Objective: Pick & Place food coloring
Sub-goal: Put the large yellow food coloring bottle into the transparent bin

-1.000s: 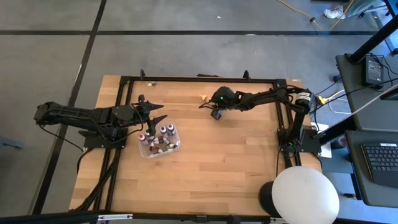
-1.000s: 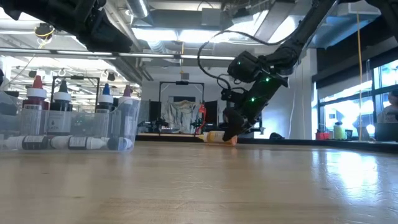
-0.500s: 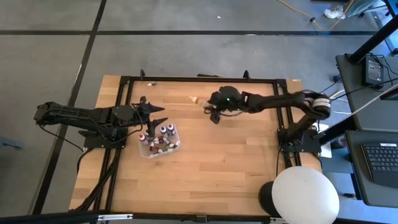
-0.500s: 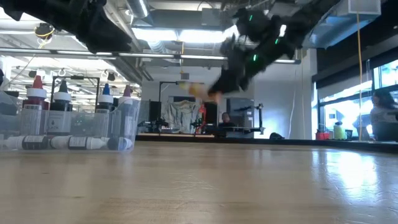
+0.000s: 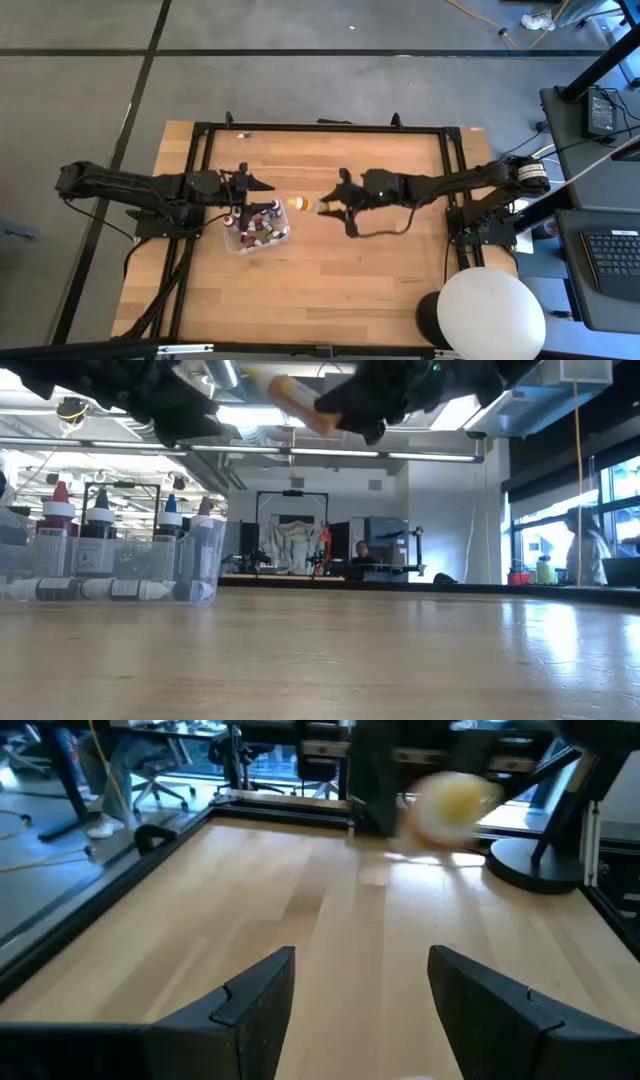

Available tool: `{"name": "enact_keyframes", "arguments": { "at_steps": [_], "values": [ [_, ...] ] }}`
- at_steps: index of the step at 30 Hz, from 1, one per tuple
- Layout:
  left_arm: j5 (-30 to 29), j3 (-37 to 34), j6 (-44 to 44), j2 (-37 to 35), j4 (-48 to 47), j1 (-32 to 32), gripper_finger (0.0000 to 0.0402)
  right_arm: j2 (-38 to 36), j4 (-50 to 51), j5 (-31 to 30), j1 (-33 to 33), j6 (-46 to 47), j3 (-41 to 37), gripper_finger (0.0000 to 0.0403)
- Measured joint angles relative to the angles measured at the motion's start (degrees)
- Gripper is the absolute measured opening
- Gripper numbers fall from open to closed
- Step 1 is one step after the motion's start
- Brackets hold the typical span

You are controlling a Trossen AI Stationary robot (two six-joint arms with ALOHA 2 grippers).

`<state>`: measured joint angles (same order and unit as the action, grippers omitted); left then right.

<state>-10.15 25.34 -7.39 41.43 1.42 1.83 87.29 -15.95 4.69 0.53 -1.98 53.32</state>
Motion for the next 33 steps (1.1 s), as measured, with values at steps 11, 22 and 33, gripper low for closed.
{"name": "enact_keyframes", "arguments": {
  "at_steps": [11,22,33],
  "values": [
    [0.01,0.02,-10.67,11.48,8.77,-0.04,0.0225,1.20,-1.50,-5.08,4.02,-3.39,0.00,0.0149],
    [7.69,0.02,-4.65,16.14,17.05,-0.04,0.0223,1.52,-1.31,-5.08,4.02,-3.17,0.02,0.0149],
    [8.71,0.02,1.15,21.01,24.88,-0.02,0.0222,2.83,-1.33,-5.08,4.00,-2.82,0.04,0.0149]
  ]
}}
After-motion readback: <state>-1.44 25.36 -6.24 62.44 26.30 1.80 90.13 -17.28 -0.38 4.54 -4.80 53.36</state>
